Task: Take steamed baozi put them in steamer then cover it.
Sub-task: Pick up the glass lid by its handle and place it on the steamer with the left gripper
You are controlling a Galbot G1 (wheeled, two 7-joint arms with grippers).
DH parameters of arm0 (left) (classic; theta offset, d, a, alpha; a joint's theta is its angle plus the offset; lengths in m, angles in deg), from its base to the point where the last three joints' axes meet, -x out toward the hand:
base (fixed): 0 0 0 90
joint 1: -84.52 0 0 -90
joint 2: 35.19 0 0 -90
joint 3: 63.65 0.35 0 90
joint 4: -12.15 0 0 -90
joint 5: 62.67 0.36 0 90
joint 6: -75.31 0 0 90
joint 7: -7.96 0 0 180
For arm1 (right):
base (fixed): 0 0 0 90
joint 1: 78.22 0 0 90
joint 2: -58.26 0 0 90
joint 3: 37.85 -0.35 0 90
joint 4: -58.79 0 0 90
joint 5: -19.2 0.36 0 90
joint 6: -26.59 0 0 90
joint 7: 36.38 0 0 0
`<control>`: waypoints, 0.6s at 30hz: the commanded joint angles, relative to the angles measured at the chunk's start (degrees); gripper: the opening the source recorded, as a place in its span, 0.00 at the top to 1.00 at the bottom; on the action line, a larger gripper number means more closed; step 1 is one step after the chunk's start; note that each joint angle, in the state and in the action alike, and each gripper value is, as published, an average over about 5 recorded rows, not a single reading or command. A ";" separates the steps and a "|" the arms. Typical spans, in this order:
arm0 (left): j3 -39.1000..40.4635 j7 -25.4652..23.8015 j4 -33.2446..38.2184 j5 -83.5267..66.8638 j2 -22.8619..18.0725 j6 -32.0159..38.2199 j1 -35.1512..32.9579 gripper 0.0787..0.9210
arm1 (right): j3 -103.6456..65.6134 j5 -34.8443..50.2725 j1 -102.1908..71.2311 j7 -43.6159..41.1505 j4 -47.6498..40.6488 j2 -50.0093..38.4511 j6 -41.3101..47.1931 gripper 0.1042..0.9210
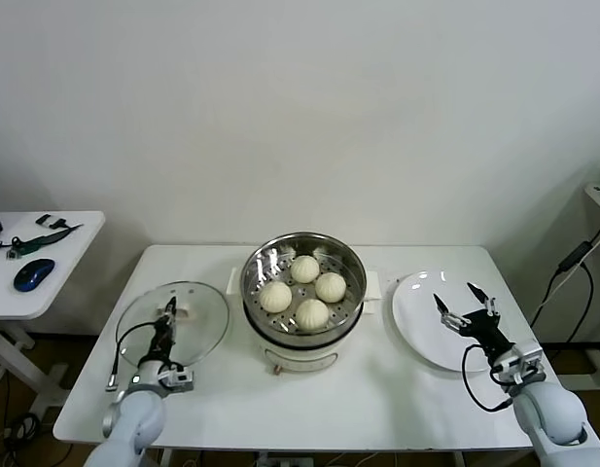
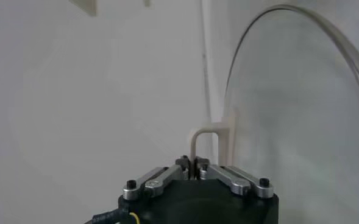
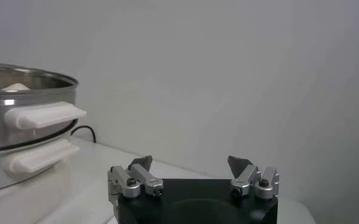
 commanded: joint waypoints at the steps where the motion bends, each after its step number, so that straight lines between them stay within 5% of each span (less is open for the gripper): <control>1: -0.53 -1.52 12.35 -1.67 2.04 -0.96 -3.66 0.93 | -0.26 -0.13 0.08 -0.23 -0.20 -0.27 -0.14 0.12; 18: -3.69 -8.17 36.59 -2.53 9.18 -11.28 -14.19 0.93 | -0.55 -1.39 0.68 -0.77 -1.72 -0.72 -0.87 0.12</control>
